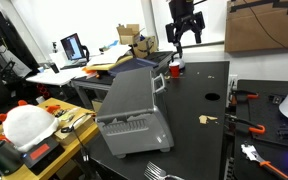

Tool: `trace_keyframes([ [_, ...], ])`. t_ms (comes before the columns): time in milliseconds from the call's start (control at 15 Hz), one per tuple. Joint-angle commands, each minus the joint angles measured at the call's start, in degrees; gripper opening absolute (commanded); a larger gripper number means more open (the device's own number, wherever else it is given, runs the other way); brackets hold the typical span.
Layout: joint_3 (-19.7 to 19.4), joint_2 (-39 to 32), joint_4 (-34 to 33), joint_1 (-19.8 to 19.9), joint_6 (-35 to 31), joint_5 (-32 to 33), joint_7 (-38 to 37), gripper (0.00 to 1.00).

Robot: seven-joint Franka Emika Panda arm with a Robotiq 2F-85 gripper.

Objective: Open the toaster oven door.

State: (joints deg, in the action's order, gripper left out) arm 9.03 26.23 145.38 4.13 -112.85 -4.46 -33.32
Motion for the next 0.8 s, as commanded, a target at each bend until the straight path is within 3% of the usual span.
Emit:
trace_keyframes([
  [0,0.4,-4.9,-1.8,-0.8,-3.5,-1.5,-4.4,1.00],
  [733,0.6,-18.1,-8.5,-4.4,-9.9,-1.1,-17.0,1.00],
])
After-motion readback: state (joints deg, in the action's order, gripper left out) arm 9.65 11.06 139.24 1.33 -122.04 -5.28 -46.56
